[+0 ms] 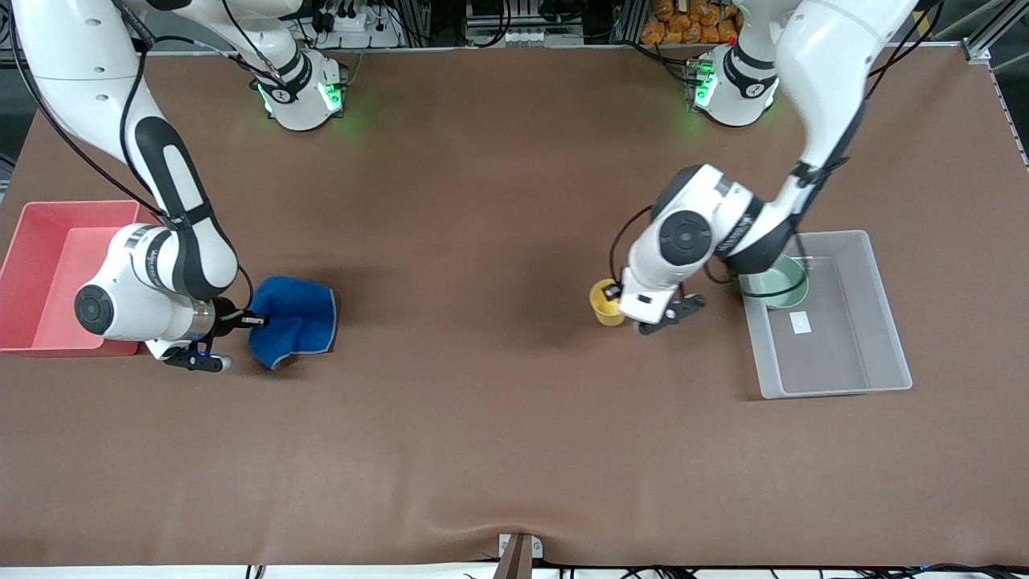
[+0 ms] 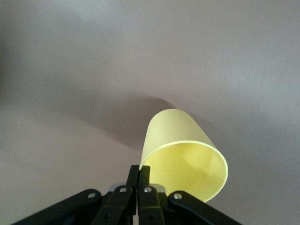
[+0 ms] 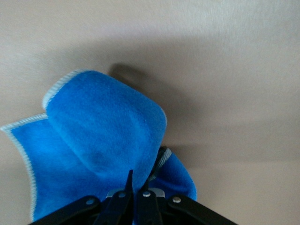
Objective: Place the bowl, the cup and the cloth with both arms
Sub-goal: 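Grasp the yellow cup with the left gripper while the right gripper grasps the cloth, then carry the cup to the clear bin while the right gripper carries the cloth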
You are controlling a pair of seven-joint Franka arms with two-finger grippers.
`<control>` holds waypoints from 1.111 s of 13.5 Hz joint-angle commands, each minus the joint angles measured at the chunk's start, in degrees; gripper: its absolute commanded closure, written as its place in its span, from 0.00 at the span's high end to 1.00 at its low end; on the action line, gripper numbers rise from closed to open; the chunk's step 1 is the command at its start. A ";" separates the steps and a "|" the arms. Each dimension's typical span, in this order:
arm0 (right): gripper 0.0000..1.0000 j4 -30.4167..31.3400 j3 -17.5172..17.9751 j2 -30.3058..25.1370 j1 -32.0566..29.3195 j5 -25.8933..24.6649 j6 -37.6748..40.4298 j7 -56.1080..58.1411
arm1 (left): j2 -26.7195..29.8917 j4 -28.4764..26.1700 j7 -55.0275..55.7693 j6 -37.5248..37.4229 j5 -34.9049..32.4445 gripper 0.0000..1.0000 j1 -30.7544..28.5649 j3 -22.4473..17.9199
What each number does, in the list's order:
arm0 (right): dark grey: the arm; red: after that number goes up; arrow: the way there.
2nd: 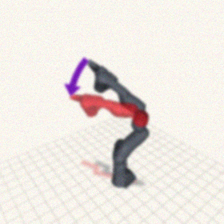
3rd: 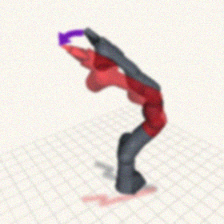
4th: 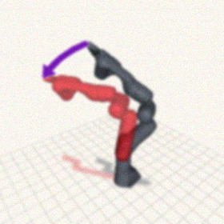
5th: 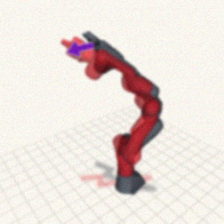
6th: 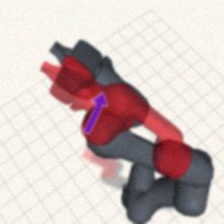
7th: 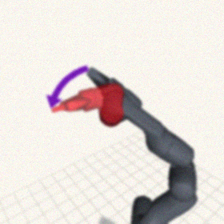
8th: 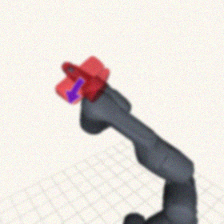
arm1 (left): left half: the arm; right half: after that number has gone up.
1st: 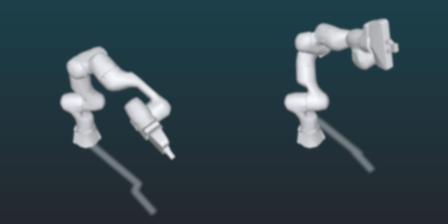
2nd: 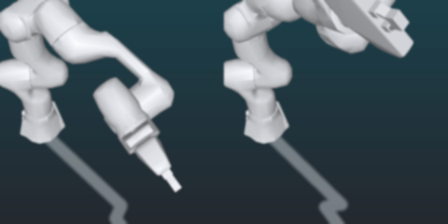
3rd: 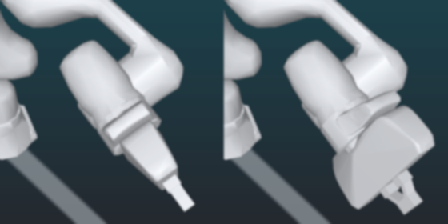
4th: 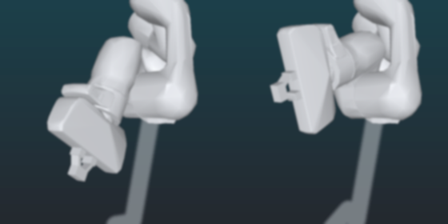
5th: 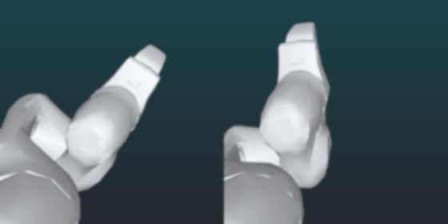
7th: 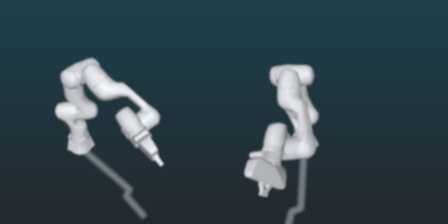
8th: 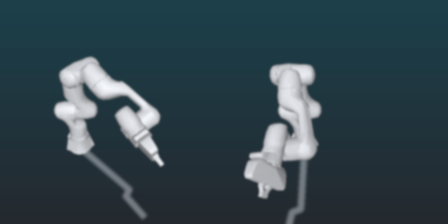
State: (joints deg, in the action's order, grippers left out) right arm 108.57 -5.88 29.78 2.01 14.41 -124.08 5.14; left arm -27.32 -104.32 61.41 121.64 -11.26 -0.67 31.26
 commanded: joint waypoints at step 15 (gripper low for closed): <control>0.00 -16.28 -0.62 -13.96 -29.77 -10.08 36.20 34.13 | 4.75 3.93 -56.30 -9.67 0.09 0.00 -37.47 0.29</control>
State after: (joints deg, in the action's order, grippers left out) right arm 93.69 -7.57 14.99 -25.13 7.29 -88.18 35.78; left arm -18.83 -103.38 7.49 111.99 -11.26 -36.70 30.79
